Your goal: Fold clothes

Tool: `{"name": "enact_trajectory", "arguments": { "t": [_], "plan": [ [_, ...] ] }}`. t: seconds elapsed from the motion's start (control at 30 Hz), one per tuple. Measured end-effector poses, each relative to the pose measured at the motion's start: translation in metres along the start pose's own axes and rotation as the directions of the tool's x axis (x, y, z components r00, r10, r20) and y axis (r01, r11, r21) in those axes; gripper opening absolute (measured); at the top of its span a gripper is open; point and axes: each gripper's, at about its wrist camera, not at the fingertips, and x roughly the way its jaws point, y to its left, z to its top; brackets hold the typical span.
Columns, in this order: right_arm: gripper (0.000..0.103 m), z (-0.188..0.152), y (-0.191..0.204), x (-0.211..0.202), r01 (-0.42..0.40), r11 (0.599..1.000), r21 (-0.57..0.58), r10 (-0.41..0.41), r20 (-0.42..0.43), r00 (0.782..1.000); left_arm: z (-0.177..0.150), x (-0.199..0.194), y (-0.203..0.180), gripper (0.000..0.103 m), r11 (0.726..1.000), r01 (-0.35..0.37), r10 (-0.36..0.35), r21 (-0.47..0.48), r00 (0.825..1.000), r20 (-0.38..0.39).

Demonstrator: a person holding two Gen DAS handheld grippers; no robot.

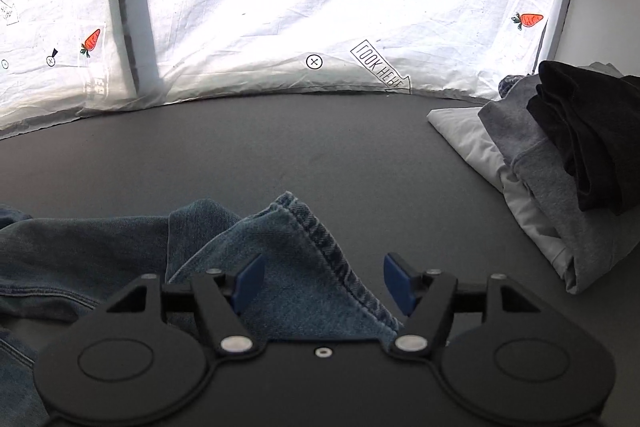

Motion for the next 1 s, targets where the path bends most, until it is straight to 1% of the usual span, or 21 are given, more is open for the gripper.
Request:
{"name": "enact_trajectory", "arguments": {
  "t": [0.03,0.07,0.13,0.2,0.27,0.3,0.33,0.43,0.5,0.6,0.67,0.7,0.77,0.87,0.9,0.93,0.97,1.0],
  "plan": [
    [0.077,0.002,0.002,0.007,-0.032,0.999,-0.01,0.032,-0.01,0.999,0.004,0.004,-0.001,0.102,1.0,-0.01,0.01,-0.001,1.0,-0.004],
    [0.079,0.004,0.003,0.014,-0.062,0.998,-0.013,0.062,-0.022,0.998,0.007,0.007,-0.002,0.102,1.0,-0.02,0.02,0.002,1.0,-0.009],
    [0.085,0.008,0.006,0.032,-0.104,0.994,-0.019,0.103,-0.078,0.992,0.011,0.016,-0.005,0.102,0.999,-0.036,0.037,0.015,0.999,-0.03],
    [0.086,0.006,0.008,0.05,-0.121,0.992,-0.04,0.114,-0.135,0.984,0.012,0.023,-0.006,0.102,0.998,-0.056,0.057,0.022,0.997,-0.051],
    [0.083,0.002,0.009,0.064,-0.134,0.99,-0.046,0.124,-0.175,0.977,0.011,0.027,-0.009,0.102,0.997,-0.073,0.075,0.035,0.996,-0.055],
    [0.073,-0.001,0.009,0.067,-0.149,0.988,-0.04,0.139,-0.184,0.973,0.01,0.028,-0.01,0.102,0.996,-0.082,0.085,0.043,0.995,-0.057],
    [0.053,-0.002,0.008,0.068,-0.17,0.985,-0.029,0.161,-0.186,0.969,0.01,0.029,-0.011,0.102,0.995,-0.087,0.089,0.046,0.994,-0.056],
    [0.024,-0.002,0.004,0.062,-0.196,0.98,-0.024,0.19,-0.153,0.97,0.01,0.031,-0.009,0.103,0.996,-0.086,0.087,0.028,0.994,-0.062],
    [0.01,0.004,0.001,0.057,-0.188,0.981,-0.046,0.182,-0.118,0.976,0.011,0.033,-0.006,0.103,0.997,-0.081,0.081,0.006,0.994,-0.071],
    [0.008,0.024,-0.011,0.044,-0.088,0.993,-0.08,0.087,-0.014,0.996,0.012,0.033,-0.006,0.103,0.997,-0.083,0.083,0.0,0.994,-0.076],
    [0.007,0.041,-0.029,0.037,0.007,0.999,-0.052,-0.004,0.061,0.998,0.011,0.033,-0.006,0.103,0.997,-0.082,0.082,-0.001,0.994,-0.076],
    [0.007,0.05,-0.039,0.034,0.056,0.998,-0.024,-0.053,0.096,0.994,0.012,0.033,-0.005,0.103,0.997,-0.081,0.08,-0.001,0.994,-0.076],
    [0.007,0.064,-0.058,0.032,0.162,0.987,0.017,-0.163,0.143,0.976,0.013,0.034,-0.005,0.103,0.997,-0.079,0.079,0.001,0.994,-0.076],
    [0.009,0.077,-0.076,0.042,0.28,0.96,0.013,-0.279,0.123,0.952,0.015,0.033,-0.004,0.103,0.997,-0.079,0.079,-0.001,0.994,-0.081],
    [0.013,0.078,-0.076,0.048,0.309,0.951,-0.009,-0.307,0.105,0.946,0.016,0.033,-0.004,0.103,0.997,-0.077,0.077,-0.003,0.994,-0.083],
    [0.021,0.078,-0.075,0.053,0.337,0.941,-0.032,-0.334,0.086,0.939,0.017,0.032,-0.003,0.103,0.997,-0.075,0.074,-0.007,0.994,-0.084],
    [0.026,0.075,-0.072,0.057,0.354,0.934,-0.057,-0.349,0.083,0.934,0.019,0.03,-0.002,0.103,0.998,-0.069,0.068,-0.01,0.994,-0.083],
    [0.038,0.073,-0.069,0.058,0.353,0.933,-0.071,-0.346,0.087,0.934,0.022,0.028,-0.001,0.103,0.998,-0.06,0.059,-0.016,0.995,-0.079]
  ]
}}
